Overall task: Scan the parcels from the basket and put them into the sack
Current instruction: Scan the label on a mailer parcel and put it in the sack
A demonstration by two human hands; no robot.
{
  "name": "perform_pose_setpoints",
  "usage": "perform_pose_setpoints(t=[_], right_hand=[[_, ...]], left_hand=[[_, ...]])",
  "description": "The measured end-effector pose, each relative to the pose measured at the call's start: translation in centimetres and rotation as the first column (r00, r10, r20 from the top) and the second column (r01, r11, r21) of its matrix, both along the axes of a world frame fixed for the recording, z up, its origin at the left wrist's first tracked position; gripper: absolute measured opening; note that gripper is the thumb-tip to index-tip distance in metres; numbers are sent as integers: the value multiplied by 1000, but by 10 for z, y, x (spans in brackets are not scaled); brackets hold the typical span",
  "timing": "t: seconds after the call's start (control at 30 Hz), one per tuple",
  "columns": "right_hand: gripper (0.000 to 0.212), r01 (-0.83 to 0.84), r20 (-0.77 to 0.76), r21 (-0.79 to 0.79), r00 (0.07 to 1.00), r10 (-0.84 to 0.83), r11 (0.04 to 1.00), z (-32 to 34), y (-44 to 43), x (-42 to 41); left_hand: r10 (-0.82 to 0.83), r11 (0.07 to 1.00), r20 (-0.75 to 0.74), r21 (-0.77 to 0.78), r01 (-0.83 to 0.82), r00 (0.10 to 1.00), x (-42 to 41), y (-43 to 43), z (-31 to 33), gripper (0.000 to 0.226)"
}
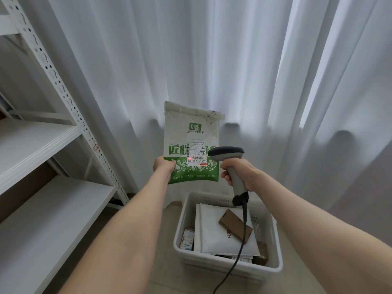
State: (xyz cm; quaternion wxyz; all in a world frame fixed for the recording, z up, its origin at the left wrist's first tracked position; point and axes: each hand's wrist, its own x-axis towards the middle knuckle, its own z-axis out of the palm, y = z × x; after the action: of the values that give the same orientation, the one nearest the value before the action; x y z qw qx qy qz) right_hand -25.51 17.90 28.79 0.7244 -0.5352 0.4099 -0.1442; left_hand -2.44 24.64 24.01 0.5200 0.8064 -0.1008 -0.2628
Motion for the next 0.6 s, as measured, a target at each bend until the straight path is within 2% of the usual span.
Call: perform_pose_setpoints(t=[0.47,0.6], right_hand=[[10,60,22,50,998,-61,997,2,9,17],[19,122,50,75,991,-125,990,-12,14,28]], left_hand=[[5,1000,-13,-9,-5,1000,9,11,-3,24],[-3,1000,-46,-9,3,999,16,24,-9,23]])
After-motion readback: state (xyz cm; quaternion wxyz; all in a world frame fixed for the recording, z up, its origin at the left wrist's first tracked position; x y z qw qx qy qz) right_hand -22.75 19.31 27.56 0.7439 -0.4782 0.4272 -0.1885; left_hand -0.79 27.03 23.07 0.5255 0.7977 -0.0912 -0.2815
